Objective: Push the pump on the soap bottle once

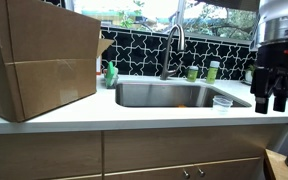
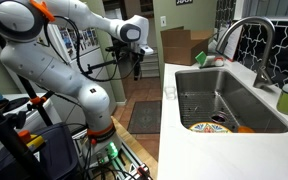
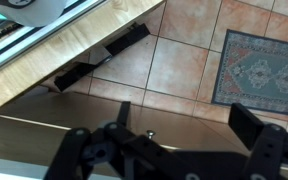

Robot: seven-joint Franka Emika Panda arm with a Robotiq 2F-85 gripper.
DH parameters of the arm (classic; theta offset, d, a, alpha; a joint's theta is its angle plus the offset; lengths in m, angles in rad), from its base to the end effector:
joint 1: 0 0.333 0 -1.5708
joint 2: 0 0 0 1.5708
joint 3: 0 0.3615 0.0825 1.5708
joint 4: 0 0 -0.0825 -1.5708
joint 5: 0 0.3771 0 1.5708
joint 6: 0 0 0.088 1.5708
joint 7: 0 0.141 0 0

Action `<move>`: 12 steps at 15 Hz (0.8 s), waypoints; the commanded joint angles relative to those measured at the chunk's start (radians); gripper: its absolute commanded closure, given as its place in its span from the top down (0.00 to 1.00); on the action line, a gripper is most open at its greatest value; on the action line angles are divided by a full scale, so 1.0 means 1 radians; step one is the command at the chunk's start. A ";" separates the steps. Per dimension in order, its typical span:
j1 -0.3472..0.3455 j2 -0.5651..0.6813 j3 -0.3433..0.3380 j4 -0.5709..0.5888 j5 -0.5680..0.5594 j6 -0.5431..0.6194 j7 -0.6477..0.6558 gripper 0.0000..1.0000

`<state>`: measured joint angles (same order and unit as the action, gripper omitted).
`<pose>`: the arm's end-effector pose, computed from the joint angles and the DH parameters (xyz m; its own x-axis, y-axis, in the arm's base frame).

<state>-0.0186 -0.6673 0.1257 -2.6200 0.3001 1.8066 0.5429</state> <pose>0.2863 0.0670 0.4524 0.8292 -0.5076 -0.2340 -0.5385 -0.8377 -0.0912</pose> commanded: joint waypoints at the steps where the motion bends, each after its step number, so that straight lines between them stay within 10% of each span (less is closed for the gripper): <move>1: -0.051 -0.021 -0.021 -0.017 -0.019 -0.008 -0.006 1.00; 12: -0.118 -0.081 -0.061 -0.054 -0.042 -0.015 -0.017 1.00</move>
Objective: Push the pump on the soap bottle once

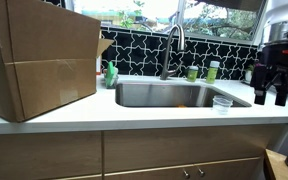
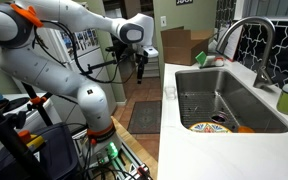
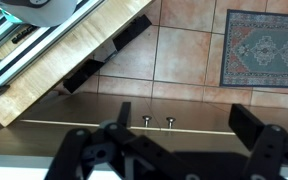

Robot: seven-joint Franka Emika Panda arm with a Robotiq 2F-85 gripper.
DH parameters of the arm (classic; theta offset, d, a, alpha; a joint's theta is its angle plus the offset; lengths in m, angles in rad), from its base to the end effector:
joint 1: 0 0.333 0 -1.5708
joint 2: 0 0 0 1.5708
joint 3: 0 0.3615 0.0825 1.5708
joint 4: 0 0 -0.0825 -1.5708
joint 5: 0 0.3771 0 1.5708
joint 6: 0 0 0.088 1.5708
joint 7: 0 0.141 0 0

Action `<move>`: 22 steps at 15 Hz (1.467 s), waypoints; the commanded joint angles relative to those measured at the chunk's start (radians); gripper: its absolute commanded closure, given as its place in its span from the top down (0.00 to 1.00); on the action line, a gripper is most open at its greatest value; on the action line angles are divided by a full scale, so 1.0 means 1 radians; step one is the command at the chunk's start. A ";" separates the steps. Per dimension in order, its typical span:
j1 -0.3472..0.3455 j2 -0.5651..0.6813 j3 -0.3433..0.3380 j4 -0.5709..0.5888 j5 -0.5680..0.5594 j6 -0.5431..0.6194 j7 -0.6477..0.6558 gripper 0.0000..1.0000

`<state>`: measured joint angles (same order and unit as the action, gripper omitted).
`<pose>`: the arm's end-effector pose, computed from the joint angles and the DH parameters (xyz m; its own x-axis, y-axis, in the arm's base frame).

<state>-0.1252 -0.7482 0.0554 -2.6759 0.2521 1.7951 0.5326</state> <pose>0.2686 0.0112 0.4503 0.7582 -0.6144 -0.2184 -0.6436 -0.7588 -0.1000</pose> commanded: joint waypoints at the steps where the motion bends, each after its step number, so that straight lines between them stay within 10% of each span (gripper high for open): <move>1: -0.012 0.000 0.010 0.002 0.006 -0.003 -0.006 1.00; 10: -0.259 0.076 -0.125 0.339 -0.356 0.208 -0.053 1.00; 22: -0.322 0.182 -0.149 0.463 -0.367 0.307 0.025 1.00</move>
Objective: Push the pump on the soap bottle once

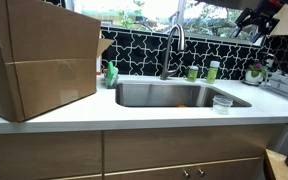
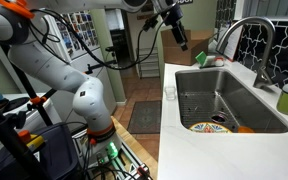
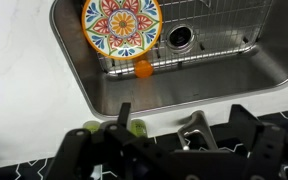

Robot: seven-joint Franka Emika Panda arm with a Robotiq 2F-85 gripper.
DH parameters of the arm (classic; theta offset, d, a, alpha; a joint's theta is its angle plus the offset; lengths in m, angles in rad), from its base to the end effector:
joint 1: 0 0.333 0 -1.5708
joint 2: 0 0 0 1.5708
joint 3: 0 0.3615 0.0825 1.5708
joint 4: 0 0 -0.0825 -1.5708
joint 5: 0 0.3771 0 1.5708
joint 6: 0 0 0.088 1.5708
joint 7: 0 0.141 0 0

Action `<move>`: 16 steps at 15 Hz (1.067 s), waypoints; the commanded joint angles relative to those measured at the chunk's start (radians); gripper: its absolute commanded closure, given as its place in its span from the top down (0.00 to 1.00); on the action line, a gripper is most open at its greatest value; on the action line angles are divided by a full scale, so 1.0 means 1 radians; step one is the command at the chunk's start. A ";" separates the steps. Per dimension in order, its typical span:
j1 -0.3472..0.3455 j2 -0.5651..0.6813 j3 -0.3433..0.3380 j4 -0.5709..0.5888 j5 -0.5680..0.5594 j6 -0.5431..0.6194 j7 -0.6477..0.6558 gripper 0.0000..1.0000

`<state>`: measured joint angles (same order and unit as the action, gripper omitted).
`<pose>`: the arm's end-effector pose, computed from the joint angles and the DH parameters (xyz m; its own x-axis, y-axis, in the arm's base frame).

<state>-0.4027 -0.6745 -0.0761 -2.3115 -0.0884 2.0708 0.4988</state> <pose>0.3126 -0.1797 0.6324 0.5118 -0.7669 0.3872 -0.7801 -0.6037 -0.1646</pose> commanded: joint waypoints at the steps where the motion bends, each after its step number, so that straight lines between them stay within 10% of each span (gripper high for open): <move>1: -0.045 0.160 -0.039 0.156 -0.028 0.028 0.039 1.00; 12: -0.003 0.770 -0.199 0.768 0.024 -0.011 -0.056 1.00; 16: 0.011 0.797 -0.228 0.762 0.035 0.036 -0.039 1.00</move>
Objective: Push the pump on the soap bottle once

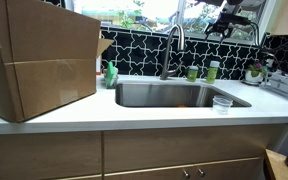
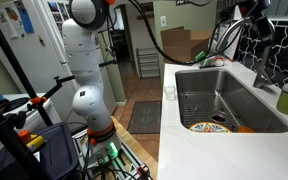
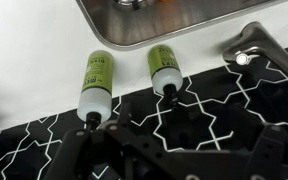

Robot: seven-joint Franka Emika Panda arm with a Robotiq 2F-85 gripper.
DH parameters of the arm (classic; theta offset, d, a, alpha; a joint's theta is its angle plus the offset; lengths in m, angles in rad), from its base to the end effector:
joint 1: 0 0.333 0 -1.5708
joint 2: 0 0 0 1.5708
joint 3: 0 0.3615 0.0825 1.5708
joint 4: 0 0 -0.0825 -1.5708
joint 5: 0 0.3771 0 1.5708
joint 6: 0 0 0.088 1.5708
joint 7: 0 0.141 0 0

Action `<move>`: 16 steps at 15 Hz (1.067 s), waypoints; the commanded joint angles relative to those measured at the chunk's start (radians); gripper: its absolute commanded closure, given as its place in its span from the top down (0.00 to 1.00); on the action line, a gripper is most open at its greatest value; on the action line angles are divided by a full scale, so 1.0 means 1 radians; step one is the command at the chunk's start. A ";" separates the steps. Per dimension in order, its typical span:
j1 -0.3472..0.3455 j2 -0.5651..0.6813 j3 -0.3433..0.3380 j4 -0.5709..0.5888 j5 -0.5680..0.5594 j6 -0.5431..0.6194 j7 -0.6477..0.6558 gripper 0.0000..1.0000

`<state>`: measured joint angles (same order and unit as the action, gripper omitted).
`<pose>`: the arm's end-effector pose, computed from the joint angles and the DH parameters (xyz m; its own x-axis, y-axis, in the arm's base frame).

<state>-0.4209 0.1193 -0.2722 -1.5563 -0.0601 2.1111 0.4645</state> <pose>0.5014 -0.4082 0.6369 0.3662 -0.8304 0.4198 -0.8884 -0.4463 -0.1078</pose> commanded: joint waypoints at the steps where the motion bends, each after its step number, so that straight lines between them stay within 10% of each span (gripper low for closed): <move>1: 0.028 0.026 -0.038 0.026 0.014 -0.004 -0.007 1.00; 16: -0.080 0.424 -0.047 0.427 0.321 -0.177 0.111 1.00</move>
<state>-0.4609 0.4681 -0.3321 -1.2514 0.2174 1.9584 0.6073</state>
